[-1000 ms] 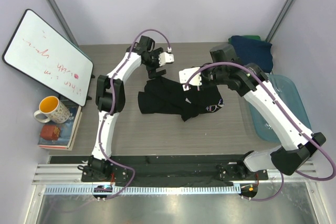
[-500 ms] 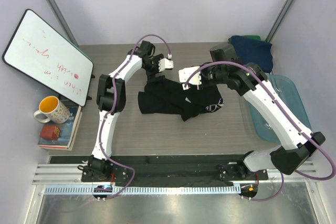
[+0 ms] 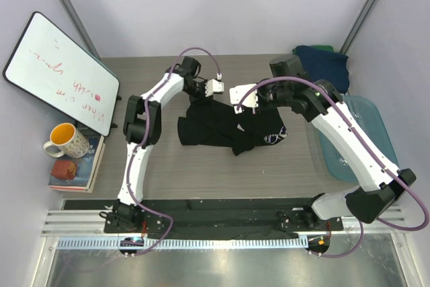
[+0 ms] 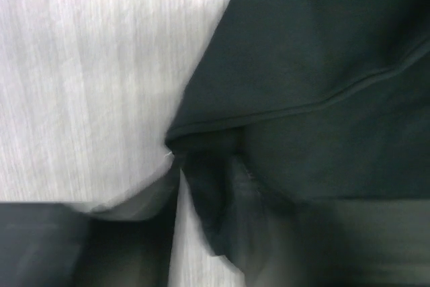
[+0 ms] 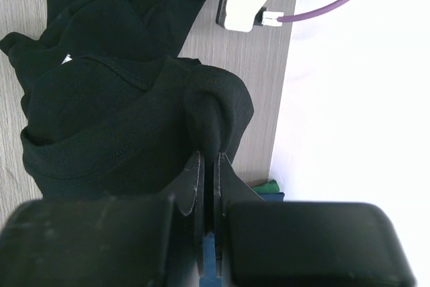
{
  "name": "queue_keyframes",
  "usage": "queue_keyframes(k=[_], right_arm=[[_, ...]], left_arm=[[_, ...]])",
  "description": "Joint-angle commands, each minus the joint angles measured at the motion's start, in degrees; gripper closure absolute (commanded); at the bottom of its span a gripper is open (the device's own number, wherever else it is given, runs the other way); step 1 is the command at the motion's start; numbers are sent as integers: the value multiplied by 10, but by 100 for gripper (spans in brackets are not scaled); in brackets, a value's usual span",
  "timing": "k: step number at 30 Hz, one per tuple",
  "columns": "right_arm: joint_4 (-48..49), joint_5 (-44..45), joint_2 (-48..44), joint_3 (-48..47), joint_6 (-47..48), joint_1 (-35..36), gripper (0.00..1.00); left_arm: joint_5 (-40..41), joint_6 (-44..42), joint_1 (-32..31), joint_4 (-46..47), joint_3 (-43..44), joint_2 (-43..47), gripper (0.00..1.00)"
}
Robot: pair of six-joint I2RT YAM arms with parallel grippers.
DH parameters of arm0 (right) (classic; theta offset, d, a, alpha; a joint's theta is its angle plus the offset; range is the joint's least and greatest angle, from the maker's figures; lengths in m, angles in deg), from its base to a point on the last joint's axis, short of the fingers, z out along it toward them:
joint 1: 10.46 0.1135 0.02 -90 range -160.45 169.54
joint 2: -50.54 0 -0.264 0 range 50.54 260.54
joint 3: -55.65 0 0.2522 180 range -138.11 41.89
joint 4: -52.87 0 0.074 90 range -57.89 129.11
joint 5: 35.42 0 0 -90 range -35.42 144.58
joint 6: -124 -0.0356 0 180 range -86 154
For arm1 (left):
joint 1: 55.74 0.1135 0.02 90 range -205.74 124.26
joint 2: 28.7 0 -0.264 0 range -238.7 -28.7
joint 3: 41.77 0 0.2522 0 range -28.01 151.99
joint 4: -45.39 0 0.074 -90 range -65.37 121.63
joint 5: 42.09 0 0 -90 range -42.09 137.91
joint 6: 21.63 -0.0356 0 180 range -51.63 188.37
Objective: Fold and stack the t-shirts
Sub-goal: Flatten out the tshirt
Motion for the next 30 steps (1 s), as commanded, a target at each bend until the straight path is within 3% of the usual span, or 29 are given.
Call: queue_keyframes(k=[1, 2, 8, 12, 20, 22, 24, 25, 26, 27, 28, 30], right_arm=[[35, -13, -24, -15, 2, -3, 99], [36, -15, -28, -11, 5, -4, 99], [48, -20, -36, 0, 12, -9, 99], [69, -18, -37, 22, 19, -22, 99], [285, 14, -34, 125, -4, -76, 99], [302, 3, -23, 125, -11, -90, 99], [306, -8, -10, 123, -16, -93, 99], [311, -11, -9, 123, -18, -93, 99], [316, -19, -8, 126, -19, -92, 99], [318, -22, -8, 127, -20, -93, 99], [319, -24, -8, 127, -20, -93, 99], [320, -24, -9, 130, -21, -94, 99]], left_arm=[[10, 1, -26, -45, -32, -12, 87], [13, 3, -27, -47, -36, -11, 100], [100, 64, -26, -41, -12, 7, 100], [172, 125, 10, 32, 0, 78, 100], [319, 148, 75, 129, 128, 155, 100], [317, 145, 81, 141, 132, 170, 100], [243, 127, 83, 91, 132, 174, 100], [212, 120, 83, 65, 121, 175, 93], [140, 115, 83, 35, 108, 177, 29], [110, 120, 82, 30, 92, 178, 10], [83, 129, 83, 29, 59, 176, 0], [1, 134, 82, 0, 52, 157, 0]])
